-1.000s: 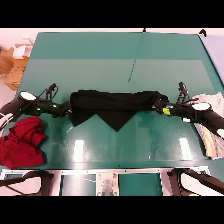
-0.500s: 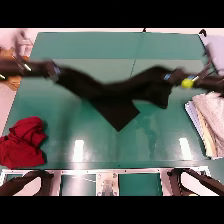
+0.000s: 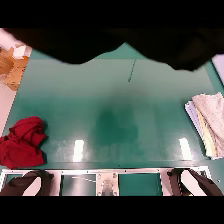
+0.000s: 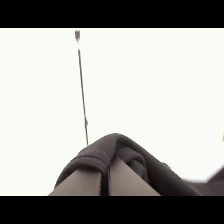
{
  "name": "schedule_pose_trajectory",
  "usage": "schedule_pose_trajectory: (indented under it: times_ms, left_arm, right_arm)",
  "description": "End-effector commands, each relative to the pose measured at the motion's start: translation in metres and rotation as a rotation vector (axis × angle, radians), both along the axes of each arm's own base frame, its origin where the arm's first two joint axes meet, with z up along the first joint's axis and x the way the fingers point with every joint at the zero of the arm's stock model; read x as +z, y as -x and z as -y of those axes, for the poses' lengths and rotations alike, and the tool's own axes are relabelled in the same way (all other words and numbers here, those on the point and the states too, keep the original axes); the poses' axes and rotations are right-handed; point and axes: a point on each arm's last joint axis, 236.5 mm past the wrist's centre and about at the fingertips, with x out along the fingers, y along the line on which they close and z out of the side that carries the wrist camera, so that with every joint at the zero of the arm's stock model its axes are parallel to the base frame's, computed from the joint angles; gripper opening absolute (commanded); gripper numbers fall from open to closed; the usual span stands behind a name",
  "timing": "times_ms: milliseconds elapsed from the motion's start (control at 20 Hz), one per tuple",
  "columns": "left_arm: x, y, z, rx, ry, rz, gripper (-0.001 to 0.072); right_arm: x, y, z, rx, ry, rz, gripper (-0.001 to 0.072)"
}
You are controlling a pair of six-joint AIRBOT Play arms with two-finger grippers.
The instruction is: Fold the shirts.
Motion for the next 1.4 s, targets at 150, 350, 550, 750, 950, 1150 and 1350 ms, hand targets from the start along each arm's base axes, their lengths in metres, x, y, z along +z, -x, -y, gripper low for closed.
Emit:
schedule_pose_trajectory:
  times_ms: [150,350,550,750,950,1150,1350]
  left_arm:
    - [-0.135,-0.045,-0.009,0.037,-0.152,-0.489,0.0031]
    - [-0.29,-0.11,-0.006,-0.044,-0.115,-0.904,0.0032]
    - [-0.458,-0.156,-0.019,0.02,0.027,-1.115,0.0031]
    - [-0.571,-0.167,-0.026,0.083,0.168,-1.238,0.0031]
    - [-0.6,-0.188,-0.026,0.081,0.186,-1.292,0.0031]
    - [-0.572,-0.216,-0.03,0.082,0.176,-1.222,0.0031]
    - [-0.562,-0.222,-0.032,0.087,0.157,-1.194,0.0031]
  right_arm:
    - [-0.042,0.053,-0.021,0.014,0.035,-0.099,0.0019]
    - [-0.169,0.01,0.0,0.016,-0.164,-0.452,0.0064]
    - [-0.37,-0.031,0.033,-0.196,-0.415,-0.788,0.005]
    - [-0.513,-0.041,0.062,-0.396,-0.474,-1.002,0.0019]
    - [-0.499,-0.102,0.076,-0.297,-0.516,-0.966,0.0087]
    - [-0.429,-0.133,0.099,-0.181,-0.398,-0.895,0.0302]
    - [-0.439,-0.07,0.126,-0.203,-0.202,-1.12,0.0314]
